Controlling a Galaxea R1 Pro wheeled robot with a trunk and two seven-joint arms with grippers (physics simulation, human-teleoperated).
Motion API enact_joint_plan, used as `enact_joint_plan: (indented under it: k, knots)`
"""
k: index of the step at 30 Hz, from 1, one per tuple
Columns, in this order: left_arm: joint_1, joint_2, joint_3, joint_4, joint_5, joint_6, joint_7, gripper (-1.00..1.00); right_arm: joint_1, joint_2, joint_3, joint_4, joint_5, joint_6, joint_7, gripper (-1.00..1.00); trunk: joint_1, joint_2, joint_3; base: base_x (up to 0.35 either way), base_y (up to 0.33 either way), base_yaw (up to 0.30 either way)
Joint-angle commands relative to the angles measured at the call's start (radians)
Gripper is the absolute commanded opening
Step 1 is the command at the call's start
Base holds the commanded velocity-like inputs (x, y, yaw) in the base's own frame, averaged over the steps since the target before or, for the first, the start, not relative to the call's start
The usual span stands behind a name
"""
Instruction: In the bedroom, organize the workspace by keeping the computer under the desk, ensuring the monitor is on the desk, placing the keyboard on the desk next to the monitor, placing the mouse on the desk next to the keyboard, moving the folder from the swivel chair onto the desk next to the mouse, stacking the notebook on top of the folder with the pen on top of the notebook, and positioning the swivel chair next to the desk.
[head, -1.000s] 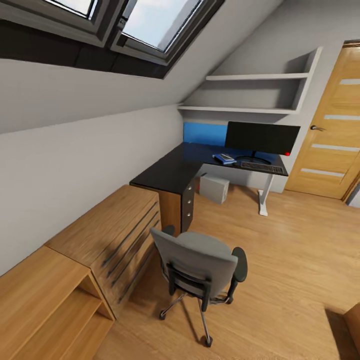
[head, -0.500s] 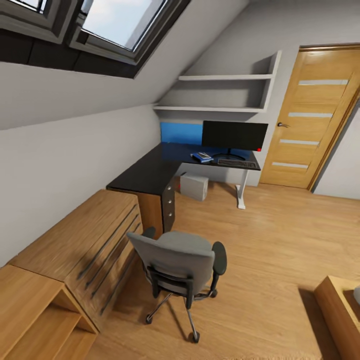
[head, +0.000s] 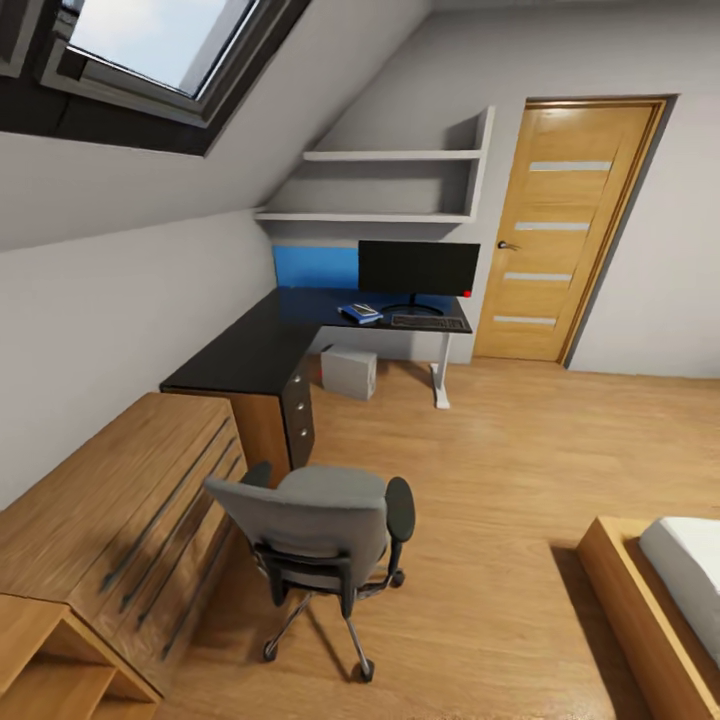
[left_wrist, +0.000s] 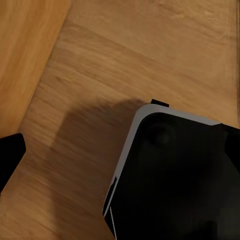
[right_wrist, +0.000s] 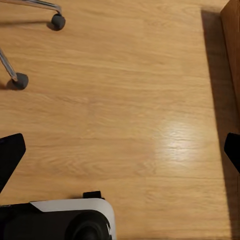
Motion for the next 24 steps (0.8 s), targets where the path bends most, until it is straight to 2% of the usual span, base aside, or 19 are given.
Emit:
enact_joint_plan:
  k: [1,12,18,24]
  knots:
    - [0.000,0.000,-0.009,0.000,0.004,-0.002,0.006,1.00,-0.001,0.001,0.009,0.002,-0.003,-0.003,-0.006,1.00,0.001,-0.002,-0.002,0.000,0.000,-0.293]
    - [0.000,0.000,-0.009,0.000,0.004,-0.002,0.006,1.00,-0.001,0.003,0.009,0.002,-0.002,-0.003,-0.006,1.00,0.001,-0.002,-0.002,0.000,0.023,-0.280]
    - [0.000,0.000,-0.009,0.000,0.004,-0.002,0.006,1.00,-0.001,0.004,0.010,0.002,0.000,-0.002,-0.006,1.00,0.001,-0.002,-0.003,0.000,0.222,-0.108]
    - [0.000,-0.001,-0.009,0.000,0.004,-0.001,0.006,1.00,-0.001,0.003,0.013,0.001,0.005,0.031,-0.006,1.00,0.001,-0.002,-0.003,0.000,0.304,-0.023]
